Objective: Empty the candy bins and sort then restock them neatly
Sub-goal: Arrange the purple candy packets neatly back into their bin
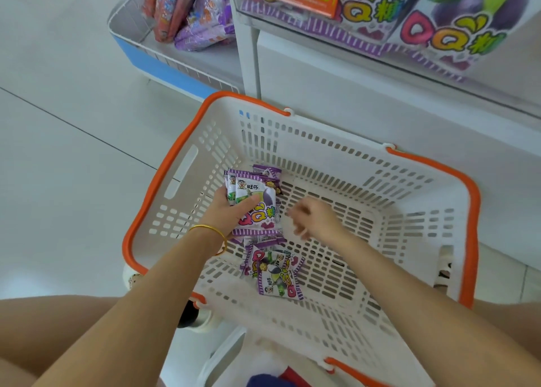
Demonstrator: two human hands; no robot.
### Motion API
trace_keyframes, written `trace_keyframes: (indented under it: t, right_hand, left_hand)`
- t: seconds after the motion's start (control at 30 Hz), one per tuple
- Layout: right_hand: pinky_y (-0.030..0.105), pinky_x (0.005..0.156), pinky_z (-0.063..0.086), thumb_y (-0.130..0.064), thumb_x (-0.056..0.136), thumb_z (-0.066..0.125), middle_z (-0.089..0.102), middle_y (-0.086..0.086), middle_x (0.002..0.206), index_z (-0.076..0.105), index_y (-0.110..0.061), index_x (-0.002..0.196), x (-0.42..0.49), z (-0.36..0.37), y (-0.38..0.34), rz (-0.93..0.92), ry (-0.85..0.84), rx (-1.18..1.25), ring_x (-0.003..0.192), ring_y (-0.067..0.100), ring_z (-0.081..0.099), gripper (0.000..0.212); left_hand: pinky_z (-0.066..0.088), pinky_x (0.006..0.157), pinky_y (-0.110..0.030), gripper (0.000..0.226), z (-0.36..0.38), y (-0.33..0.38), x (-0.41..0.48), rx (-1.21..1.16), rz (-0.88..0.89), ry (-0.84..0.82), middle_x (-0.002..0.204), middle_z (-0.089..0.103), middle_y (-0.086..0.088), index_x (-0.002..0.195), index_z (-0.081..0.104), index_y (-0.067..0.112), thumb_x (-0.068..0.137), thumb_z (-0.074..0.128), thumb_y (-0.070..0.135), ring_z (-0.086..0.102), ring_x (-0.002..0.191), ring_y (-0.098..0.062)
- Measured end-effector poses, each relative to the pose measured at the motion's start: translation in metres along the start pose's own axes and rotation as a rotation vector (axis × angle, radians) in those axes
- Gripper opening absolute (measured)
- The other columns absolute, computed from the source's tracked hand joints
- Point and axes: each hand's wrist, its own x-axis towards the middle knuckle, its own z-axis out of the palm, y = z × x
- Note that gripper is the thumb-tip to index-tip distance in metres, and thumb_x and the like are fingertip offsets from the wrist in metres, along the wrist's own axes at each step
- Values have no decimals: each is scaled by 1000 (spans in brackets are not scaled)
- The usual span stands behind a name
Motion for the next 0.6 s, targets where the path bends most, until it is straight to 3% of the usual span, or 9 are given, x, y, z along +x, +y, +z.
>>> trace_keyframes:
  t: [0.07,0.13,0.2,0.27,0.33,0.37,0.43,0.5,0.6]
  right_hand:
    - [29,72,51,-34,95,52,63,9,96,59,-5,102,-1,23,32,29,-274,-324,82,22,61,31]
    - [34,77,45,-36,94,55,62,17,107,58,2,111,-5,45,57,26,-431,-457,99,30,59,42]
    - [35,81,43,-37,92,58,58,17,114,51,0,121,-9,58,74,80,-456,-461,109,32,55,48]
    - [35,91,46,-41,89,62,48,13,134,38,-7,137,-9,65,85,151,-447,-382,119,28,51,63]
    - [34,81,54,-46,84,66,36,10,142,29,-15,146,-11,68,90,252,-448,-261,115,27,53,79]
    - [32,74,56,-45,82,69,35,10,141,31,-17,144,-13,68,90,294,-438,-201,110,27,55,78]
    - [32,76,57,-37,80,73,37,9,137,41,-16,134,-15,67,90,354,-406,-97,107,26,57,66]
    - [30,76,56,-26,78,77,41,8,133,45,-16,123,-18,67,91,405,-375,46,104,23,56,56]
    - [24,58,45,-18,77,77,45,7,125,38,-20,129,-24,73,87,473,-318,185,84,17,49,65]
  left_hand:
    - [58,67,-37,57,-3,-5,4,-28,-13,9,113,66,-12,130,42,17,83,71,26,68,84,-25]
    - [60,68,-38,53,-3,-6,3,-37,-19,10,110,68,-12,129,43,16,84,70,24,68,79,-24]
    - [58,78,-47,56,-2,-7,3,-12,-26,11,107,69,-12,130,42,17,83,71,27,69,86,-28]
    - [59,76,-43,56,-2,-6,1,-19,-16,-6,109,68,-12,132,41,17,84,70,25,69,85,-26]
    - [60,66,-34,55,-2,-5,0,-35,6,-19,112,67,-12,132,41,17,85,69,23,69,79,-21]
    - [60,66,-34,54,-2,-3,-2,-30,9,-20,112,67,-12,132,41,16,85,68,23,69,79,-21]
    - [59,73,-41,54,-1,-1,-4,-13,9,-22,110,68,-11,131,42,17,85,69,25,69,81,-23]
    - [60,71,-40,53,1,1,-5,-10,22,-24,107,68,-10,130,42,17,85,69,26,69,79,-23]
    - [60,65,-34,50,4,5,-13,-19,65,-15,101,69,-8,127,43,16,85,69,24,68,75,-19]
